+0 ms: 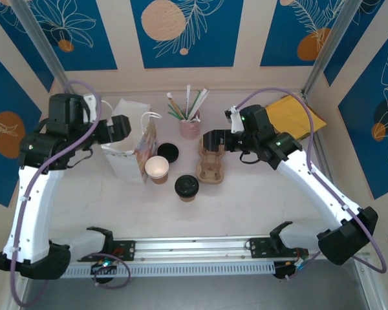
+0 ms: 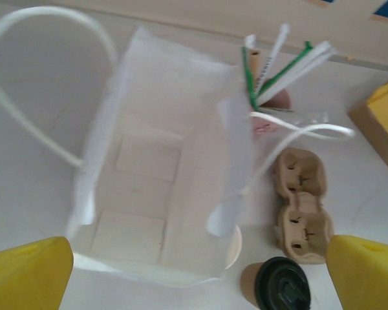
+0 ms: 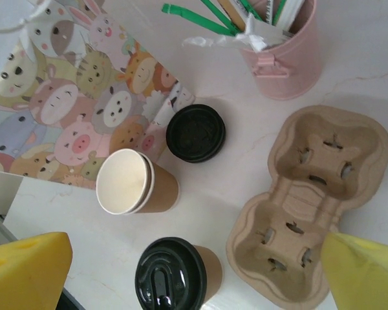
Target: Pack the takeout coffee
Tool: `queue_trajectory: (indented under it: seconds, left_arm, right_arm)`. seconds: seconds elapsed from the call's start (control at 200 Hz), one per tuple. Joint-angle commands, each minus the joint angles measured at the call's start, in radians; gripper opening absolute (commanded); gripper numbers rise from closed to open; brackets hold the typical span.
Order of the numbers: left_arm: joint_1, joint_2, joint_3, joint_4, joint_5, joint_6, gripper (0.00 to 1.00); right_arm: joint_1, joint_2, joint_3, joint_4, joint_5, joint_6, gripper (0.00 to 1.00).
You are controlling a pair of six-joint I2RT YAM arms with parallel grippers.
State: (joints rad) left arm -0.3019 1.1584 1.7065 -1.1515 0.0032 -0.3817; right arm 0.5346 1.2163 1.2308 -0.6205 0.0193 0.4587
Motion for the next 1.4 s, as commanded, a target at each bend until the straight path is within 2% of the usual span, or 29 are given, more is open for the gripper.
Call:
queue_trajectory:
  seconds: [0.0,0.165,0.305,0.605,0.745,0.87,0.98,1.115,1.175,1.315,1.355,1.39]
  left_arm:
    - [-0.128,0.036,0.008,0.051,-0.098,-0.067,1.00]
    - [-0.333,0.120,0.012,0.109,-0.193,-0.128,1.00]
    - [-0.477,0.222,0.024,0.149,-0.229,-0.170,1.00]
    - [-0.627,0.498,0.118,0.178,-0.232,-0.226,1.00]
    - [-0.643,0.616,0.148,0.218,-0.163,-0.272,1.00]
    - [-0.643,0.736,0.218,0.172,-0.137,-0.311,1.00]
    - [-0.643,0.849,0.322,0.075,-0.149,-0.331,0.90]
    - [-0.641,0.988,0.457,-0.027,-0.164,-0.339,0.84]
    - [-0.637,1.039,0.502,-0.051,-0.155,-0.341,0.75]
    - [-0.621,1.127,0.558,-0.068,-0.118,-0.330,0.66]
    - [-0.614,1.148,0.567,-0.071,-0.105,-0.327,0.57]
    - [-0.611,1.166,0.576,-0.075,-0.095,-0.326,0.54]
  right_arm:
    - [0.000,-0.044,-0.043,-0.020,0.037,0.020,0.99]
    - [-0.023,-0.114,-0.123,-0.047,0.082,0.051,0.99]
    - [-0.048,-0.201,-0.208,-0.072,0.122,0.076,0.99]
    - [-0.122,-0.389,-0.337,-0.165,0.174,0.149,0.99]
    - [-0.153,-0.478,-0.396,-0.209,0.151,0.208,0.99]
    - [-0.166,-0.573,-0.452,-0.239,0.138,0.249,0.99]
    - [-0.172,-0.625,-0.468,-0.269,0.150,0.257,0.99]
    - [-0.173,-0.649,-0.469,-0.277,0.151,0.262,0.99]
    - [-0.171,-0.647,-0.469,-0.271,0.146,0.258,0.99]
    - [-0.174,-0.645,-0.468,-0.267,0.140,0.244,0.99]
    - [-0.174,-0.645,-0.469,-0.265,0.136,0.241,0.99]
    - [-0.175,-0.646,-0.470,-0.263,0.134,0.239,0.99]
